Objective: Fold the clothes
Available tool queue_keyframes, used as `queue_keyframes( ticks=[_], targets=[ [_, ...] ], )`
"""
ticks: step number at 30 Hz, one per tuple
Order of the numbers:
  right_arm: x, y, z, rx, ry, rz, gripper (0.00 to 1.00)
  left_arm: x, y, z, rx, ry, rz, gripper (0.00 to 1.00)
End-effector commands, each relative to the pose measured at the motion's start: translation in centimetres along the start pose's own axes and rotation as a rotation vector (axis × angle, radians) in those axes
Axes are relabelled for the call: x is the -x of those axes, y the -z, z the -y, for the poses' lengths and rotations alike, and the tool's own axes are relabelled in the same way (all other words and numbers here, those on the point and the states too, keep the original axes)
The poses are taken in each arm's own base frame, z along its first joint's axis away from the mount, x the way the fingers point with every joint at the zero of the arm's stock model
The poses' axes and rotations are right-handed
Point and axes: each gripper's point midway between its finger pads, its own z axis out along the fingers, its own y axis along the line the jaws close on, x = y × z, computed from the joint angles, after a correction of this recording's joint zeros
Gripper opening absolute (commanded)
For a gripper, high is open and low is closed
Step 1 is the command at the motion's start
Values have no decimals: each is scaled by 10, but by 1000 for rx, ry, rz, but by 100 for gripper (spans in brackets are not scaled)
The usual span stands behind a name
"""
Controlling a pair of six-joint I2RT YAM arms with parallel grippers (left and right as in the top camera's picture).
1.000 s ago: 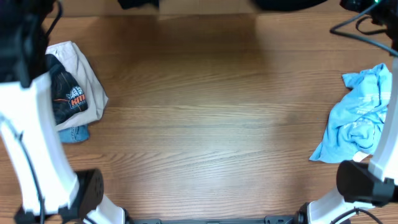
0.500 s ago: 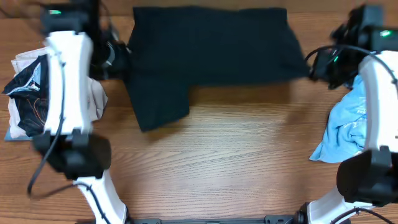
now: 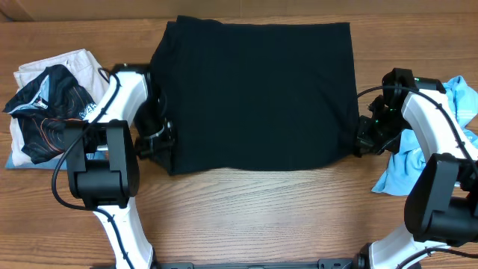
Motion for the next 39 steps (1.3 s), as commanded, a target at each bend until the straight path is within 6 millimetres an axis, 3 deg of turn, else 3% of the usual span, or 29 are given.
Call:
queue_keyframes(
  ticks=[1,6,14,21,29,33,39],
  targets=[
    [-6,3,3,-12,-18,-13,4,-20,-12,-4,-7,-25,-11,4],
    [-12,4,4,-14,-21,-30,4,-37,-18,-10,-11,11,69,4],
    [-31,22,5,2,-42,49,4,-71,7,-17,-16,39,303,4],
    [-51,45,6,26,-70,149,4,-96,2,-21,-42,78,355,4],
    [-69,61,11,12,-74,182,4,-108,9,-22,-57,113,403,4],
    [-68,65,11,15,-70,210,4,-103,15,-22,-58,116,454,4],
    [-31,70,4,42,-42,337,11,-55,46,-11,-112,101,682,4]
  ],
)
